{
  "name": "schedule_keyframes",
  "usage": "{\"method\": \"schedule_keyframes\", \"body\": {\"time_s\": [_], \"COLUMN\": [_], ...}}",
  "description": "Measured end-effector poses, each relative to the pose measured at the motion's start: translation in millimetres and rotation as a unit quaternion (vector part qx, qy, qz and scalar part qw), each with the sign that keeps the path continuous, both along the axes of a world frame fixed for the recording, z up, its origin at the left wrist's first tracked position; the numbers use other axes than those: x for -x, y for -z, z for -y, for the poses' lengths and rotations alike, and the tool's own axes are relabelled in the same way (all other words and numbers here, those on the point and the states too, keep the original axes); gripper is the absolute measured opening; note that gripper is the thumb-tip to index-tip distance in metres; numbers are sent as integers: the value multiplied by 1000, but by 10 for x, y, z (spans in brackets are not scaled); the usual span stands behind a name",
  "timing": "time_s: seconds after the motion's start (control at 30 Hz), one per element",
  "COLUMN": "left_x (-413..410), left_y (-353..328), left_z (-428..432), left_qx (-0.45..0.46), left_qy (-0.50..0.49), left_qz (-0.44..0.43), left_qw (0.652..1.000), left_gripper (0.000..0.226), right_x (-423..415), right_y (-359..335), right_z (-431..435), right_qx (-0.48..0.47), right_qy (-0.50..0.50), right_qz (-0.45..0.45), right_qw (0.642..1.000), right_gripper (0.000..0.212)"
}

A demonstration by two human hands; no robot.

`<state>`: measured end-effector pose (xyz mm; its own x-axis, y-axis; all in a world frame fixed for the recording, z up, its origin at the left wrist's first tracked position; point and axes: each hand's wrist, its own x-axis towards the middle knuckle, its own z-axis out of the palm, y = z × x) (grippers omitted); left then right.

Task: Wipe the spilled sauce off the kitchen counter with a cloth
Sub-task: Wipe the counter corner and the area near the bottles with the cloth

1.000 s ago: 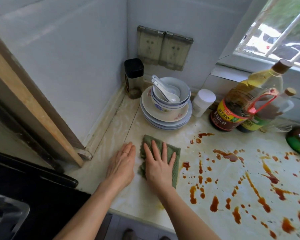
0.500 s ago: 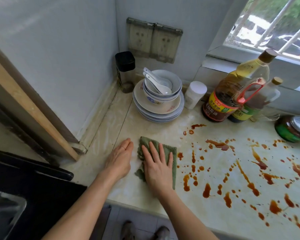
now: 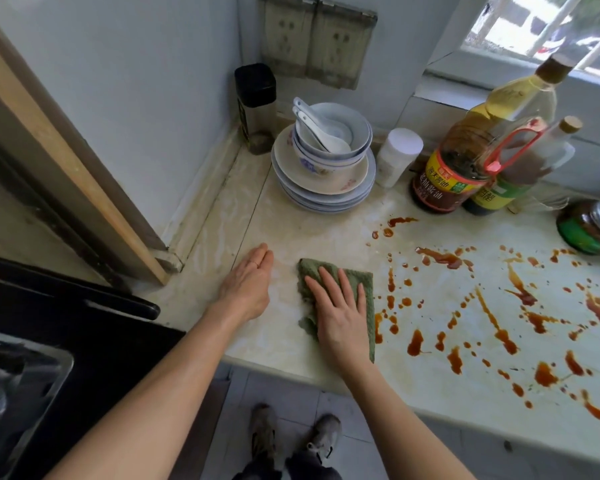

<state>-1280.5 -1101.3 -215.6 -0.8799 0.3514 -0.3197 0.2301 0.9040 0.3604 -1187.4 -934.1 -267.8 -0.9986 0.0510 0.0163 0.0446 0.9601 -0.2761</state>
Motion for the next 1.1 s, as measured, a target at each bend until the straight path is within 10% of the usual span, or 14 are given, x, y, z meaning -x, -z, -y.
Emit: {"method": "schedule_keyframes", "body": {"time_s": [0.3,0.5,0.7,0.9,1.1], "left_x": [-2,-22,-23,-37,-86], "left_y": [57,92,133,110,107], "left_z": [7,-23,-18,-56,-211], "left_qx": [15,23,19,20,1], "left_qy": [17,9,6,-9,-39], "left_qz": [1,-6,-13,-4,-38], "left_qw": [1000,1000,1000,1000,999], "left_gripper": [71,75,73,67,61], "right_x": [-335,-369,-499,-419,-515], "right_y": [43,47,46,46,73], "right_z": [179,99,-10,-217,-63], "right_qx": [-37,-20,-42,-18,-29], "right_qy": [-89,56,-79,89,-33], "right_qz": [-9,-23,-26,-49,-54], "right_qw": [995,998,996,995,998], "right_gripper": [53,54,55,55,53]}}
